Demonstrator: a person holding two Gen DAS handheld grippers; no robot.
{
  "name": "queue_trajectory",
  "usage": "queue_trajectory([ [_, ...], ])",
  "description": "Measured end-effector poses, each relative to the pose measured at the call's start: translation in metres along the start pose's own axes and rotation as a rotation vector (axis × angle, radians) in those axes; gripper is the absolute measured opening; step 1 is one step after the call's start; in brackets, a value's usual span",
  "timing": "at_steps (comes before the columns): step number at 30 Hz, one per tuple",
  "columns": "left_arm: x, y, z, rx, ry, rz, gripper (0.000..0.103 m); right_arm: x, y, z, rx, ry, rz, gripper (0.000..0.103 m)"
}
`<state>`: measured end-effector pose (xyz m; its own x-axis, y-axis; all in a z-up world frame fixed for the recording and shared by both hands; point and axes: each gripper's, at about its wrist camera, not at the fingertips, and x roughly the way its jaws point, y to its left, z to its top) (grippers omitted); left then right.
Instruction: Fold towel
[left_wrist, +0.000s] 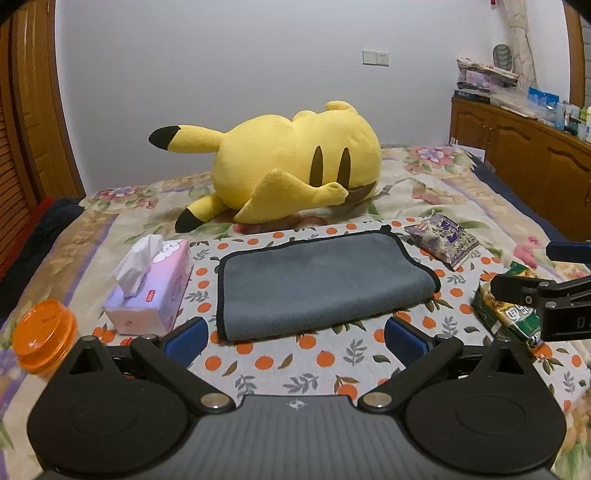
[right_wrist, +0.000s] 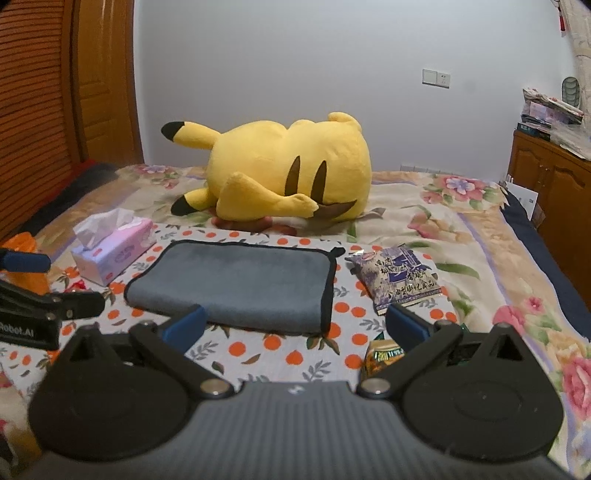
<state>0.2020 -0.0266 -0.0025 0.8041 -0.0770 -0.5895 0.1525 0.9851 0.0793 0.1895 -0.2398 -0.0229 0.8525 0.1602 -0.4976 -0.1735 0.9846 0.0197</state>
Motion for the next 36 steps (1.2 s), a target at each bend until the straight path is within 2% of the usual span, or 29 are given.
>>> queue_trajectory([
  [21,-0.074,-0.011,-0.016,0.002,-0.010,0.021,0.103,-0.070,0.001,-0.006,0.020,-0.043,-0.003,0.103],
  [36,-0.111,-0.017,-0.038,0.004,-0.010,0.001,0.103,-0.104,0.008,-0.022,0.015,-0.051,-0.003,0.103],
])
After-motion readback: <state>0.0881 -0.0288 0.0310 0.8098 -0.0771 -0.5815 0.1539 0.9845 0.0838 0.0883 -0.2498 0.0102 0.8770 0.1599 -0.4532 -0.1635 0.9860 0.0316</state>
